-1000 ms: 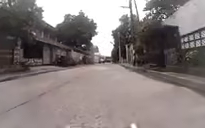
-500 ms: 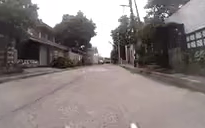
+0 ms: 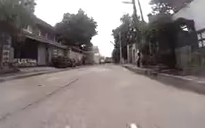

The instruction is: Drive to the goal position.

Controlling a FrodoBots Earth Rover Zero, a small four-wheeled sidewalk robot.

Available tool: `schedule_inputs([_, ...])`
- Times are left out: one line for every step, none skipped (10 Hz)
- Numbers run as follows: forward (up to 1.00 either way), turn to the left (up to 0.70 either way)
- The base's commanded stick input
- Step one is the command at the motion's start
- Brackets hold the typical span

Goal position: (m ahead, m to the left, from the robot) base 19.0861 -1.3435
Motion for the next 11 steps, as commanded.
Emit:
schedule_inputs([1.0, 0.0])
schedule_inputs([1.0, 0.0])
schedule_inputs([1.0, 0.0])
schedule_inputs([1.0, 0.0])
schedule_inputs([1.0, 0.0])
schedule_inputs([1.0, 0.0])
schedule_inputs([1.0, 0.0])
schedule_inputs([1.0, 0.0])
schedule_inputs([1.0, 0.0])
schedule_inputs([1.0, 0.0])
schedule_inputs([1.0, 0.0])
